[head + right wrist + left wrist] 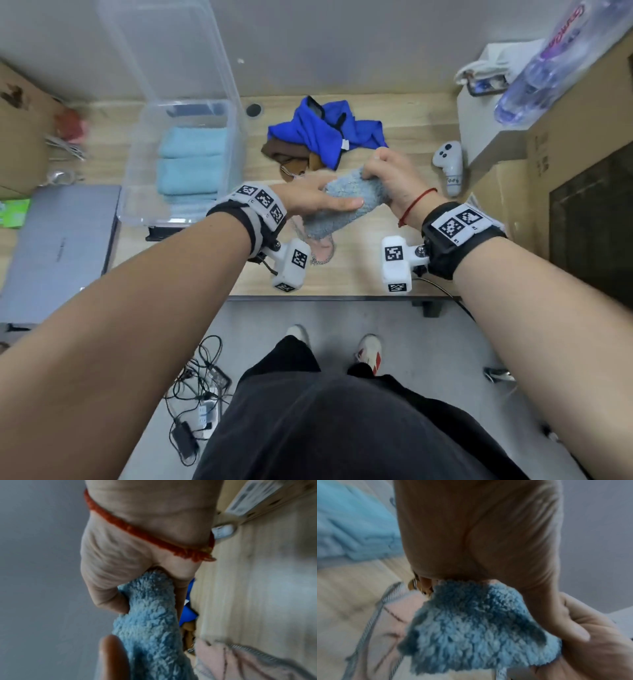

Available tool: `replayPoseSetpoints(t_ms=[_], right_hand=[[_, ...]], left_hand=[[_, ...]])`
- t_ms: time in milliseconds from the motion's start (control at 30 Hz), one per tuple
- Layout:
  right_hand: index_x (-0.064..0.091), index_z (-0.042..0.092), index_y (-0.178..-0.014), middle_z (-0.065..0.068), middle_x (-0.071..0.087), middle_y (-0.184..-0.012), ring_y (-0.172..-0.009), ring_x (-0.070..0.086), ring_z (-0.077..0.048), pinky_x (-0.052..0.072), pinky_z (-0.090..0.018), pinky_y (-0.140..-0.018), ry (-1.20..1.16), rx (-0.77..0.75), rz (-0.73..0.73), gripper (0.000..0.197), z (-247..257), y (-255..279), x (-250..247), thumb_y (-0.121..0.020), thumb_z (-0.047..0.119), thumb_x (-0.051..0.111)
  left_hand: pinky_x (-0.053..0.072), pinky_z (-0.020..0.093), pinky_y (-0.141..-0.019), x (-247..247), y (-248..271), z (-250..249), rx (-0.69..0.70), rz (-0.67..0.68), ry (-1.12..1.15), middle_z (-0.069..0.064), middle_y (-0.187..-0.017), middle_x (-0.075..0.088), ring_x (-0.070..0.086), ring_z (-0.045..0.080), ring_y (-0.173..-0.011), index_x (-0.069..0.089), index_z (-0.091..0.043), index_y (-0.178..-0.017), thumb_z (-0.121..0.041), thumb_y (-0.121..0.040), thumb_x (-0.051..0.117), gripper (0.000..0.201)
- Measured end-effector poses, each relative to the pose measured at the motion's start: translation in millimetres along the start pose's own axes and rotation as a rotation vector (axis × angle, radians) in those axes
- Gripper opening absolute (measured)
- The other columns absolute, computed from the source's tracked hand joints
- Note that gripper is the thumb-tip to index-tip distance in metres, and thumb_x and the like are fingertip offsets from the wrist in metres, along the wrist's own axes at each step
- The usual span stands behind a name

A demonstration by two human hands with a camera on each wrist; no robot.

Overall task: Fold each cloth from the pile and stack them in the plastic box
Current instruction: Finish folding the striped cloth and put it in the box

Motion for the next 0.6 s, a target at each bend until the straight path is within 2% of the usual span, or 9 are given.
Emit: replayPoseSetpoints(t_ms=[67,100,167,233,300,367,467,500,600], right_hand=[[0.042,0.023,-0.049,0.011,0.040,-0.055,-0.057,0.039,-0.009,0.031,-0.024,-0.051,0.044,-0.059,0.070,0.023,26,-3,32,-0.057,0.013,0.061],[0.041,0.023,-0.051,0.011,0.040,-0.056,-0.058,0.039,-0.009,0.031,-0.024,-0.051,0.070,-0.072,0.084,0.023,38,-6,47,-0.057,0.015,0.061],[0.040,0.024,-0.054,0.009,0.039,-0.060,-0.060,0.039,-0.010,0.032,-0.024,-0.054,0.112,-0.096,0.098,0.024,54,-14,76,-0.059,0.018,0.063],[0.041,0.024,-0.058,0.006,0.042,-0.063,-0.062,0.041,-0.011,0.033,-0.025,-0.056,0.194,-0.113,0.092,0.026,61,-25,99,-0.061,0.020,0.066],[0.046,0.023,-0.064,0.003,0.048,-0.066,-0.061,0.045,-0.013,0.037,-0.024,-0.052,0.298,-0.107,0.126,0.026,65,-40,128,-0.067,0.017,0.071],[0.054,0.018,-0.077,-0.003,0.052,-0.067,-0.053,0.048,-0.015,0.039,-0.022,-0.043,0.364,-0.058,0.188,0.019,65,-53,161,-0.075,0.009,0.071],[0.061,0.010,-0.099,-0.007,0.057,-0.072,-0.041,0.055,-0.007,0.041,-0.019,-0.037,0.458,-0.015,0.249,0.018,62,-68,215,-0.083,0.001,0.065],[0.063,0.008,-0.102,-0.009,0.059,-0.077,-0.049,0.059,-0.006,0.046,-0.019,-0.041,0.507,-0.019,0.264,0.019,60,-76,233,-0.085,0.001,0.064],[0.072,0.011,-0.104,-0.006,0.068,-0.089,-0.082,0.067,-0.019,0.058,-0.028,-0.073,0.753,-0.057,0.301,0.022,49,-100,278,-0.082,0.010,0.069]], left_hand=[[0.053,0.031,-0.081,-30,24,3,0.018,-0.076,-0.057,-0.003,-0.092,0.072,0.068,0.017,-0.089,0.069,-0.024,-0.092,-0.061,-0.068,0.074,0.045],[0.054,0.031,-0.080,-45,35,8,0.028,-0.117,-0.072,-0.002,-0.090,0.072,0.068,0.018,-0.088,0.069,-0.022,-0.090,-0.061,-0.071,0.072,0.044],[0.054,0.030,-0.078,-80,55,22,0.038,-0.177,-0.053,-0.001,-0.091,0.071,0.067,0.018,-0.089,0.067,-0.019,-0.094,-0.059,-0.076,0.070,0.043],[0.051,0.026,-0.074,-114,72,37,0.019,-0.264,-0.076,-0.001,-0.087,0.069,0.065,0.017,-0.084,0.067,-0.021,-0.090,-0.053,-0.082,0.066,0.033],[0.051,0.030,-0.079,-155,87,56,-0.007,-0.372,-0.200,0.001,-0.087,0.069,0.065,0.020,-0.084,0.067,-0.021,-0.084,-0.053,-0.086,0.061,0.033],[0.051,0.033,-0.083,-193,97,78,-0.046,-0.391,-0.312,0.006,-0.090,0.069,0.065,0.023,-0.086,0.067,-0.014,-0.087,-0.053,-0.089,0.057,0.040],[0.048,0.032,-0.083,-241,106,109,-0.102,-0.365,-0.470,0.010,-0.096,0.068,0.063,0.025,-0.088,0.067,-0.010,-0.093,-0.050,-0.092,0.053,0.043],[0.047,0.031,-0.084,-254,108,120,-0.115,-0.359,-0.521,0.011,-0.102,0.067,0.062,0.026,-0.092,0.067,-0.007,-0.101,-0.047,-0.093,0.052,0.043],[0.041,0.032,-0.093,-289,107,151,-0.117,-0.355,-0.635,0.010,-0.123,0.061,0.057,0.026,-0.109,0.060,-0.011,-0.123,-0.040,-0.094,0.055,0.042]])
Point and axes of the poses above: each hand's wrist, its own y-axis away from the middle knuckle, its own x-axis out of the palm, z = x × y, the point moved 2 cm from there along -y, towards the middle knuckle
